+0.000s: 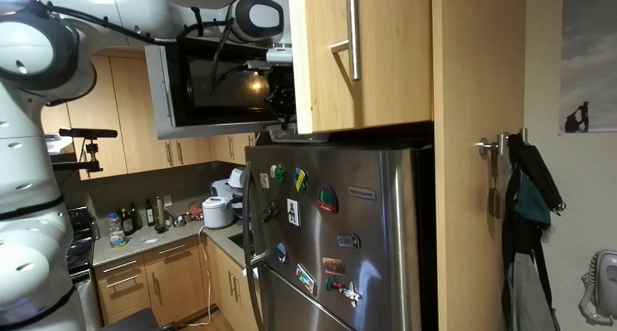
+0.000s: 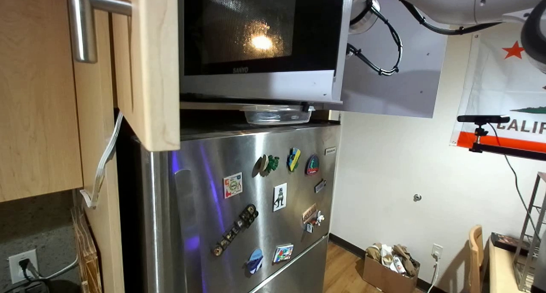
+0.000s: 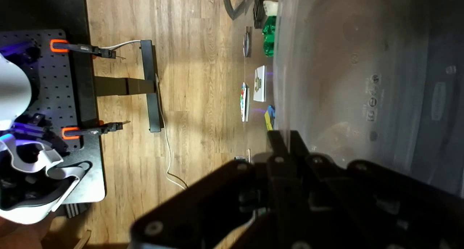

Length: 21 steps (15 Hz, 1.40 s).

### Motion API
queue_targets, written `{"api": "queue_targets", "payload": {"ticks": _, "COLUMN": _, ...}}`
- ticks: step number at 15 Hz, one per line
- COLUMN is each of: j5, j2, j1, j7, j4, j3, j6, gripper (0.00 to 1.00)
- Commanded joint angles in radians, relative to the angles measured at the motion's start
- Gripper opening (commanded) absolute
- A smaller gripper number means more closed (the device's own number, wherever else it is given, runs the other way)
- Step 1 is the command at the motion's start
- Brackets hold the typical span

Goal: Remove the bowl in the microwave

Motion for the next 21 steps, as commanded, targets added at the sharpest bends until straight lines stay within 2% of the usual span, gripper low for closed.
{"api": "queue_targets", "payload": {"ticks": 1, "j5": 0.021, "j2": 0.043, "j1": -0.008, "j7": -0.031, "j4": 0.057, "j3": -0.002, "j6": -0.014, "gripper": 0.04}}
{"api": "queue_targets", "payload": {"ticks": 12, "j5": 0.003, "j2": 0.069, "j1": -0.010, "j7": -0.038, "j4": 0.077, "j3": 0.000, "j6": 0.000, "gripper": 0.04}}
{"api": "queue_targets", "payload": {"ticks": 14, "j5": 0.001, "j2": 0.073, "j1": -0.010, "j7": -0.035, "j4": 0.077, "j3": 0.000, "j6": 0.003, "gripper": 0.32}}
{"api": "queue_targets", "payload": {"ticks": 18, "j5": -0.001, "j2": 0.081, "j1": -0.009, "j7": -0.030, "j4": 0.080, "j3": 0.000, "j6": 0.010, "gripper": 0.62}}
{"api": "queue_targets", "payload": {"ticks": 21, "j5": 0.000, "j2": 0.092, "j1": -0.009, "j7": -0.027, "j4": 0.091, "j3": 0.000, "j6": 0.015, "gripper": 0.61}}
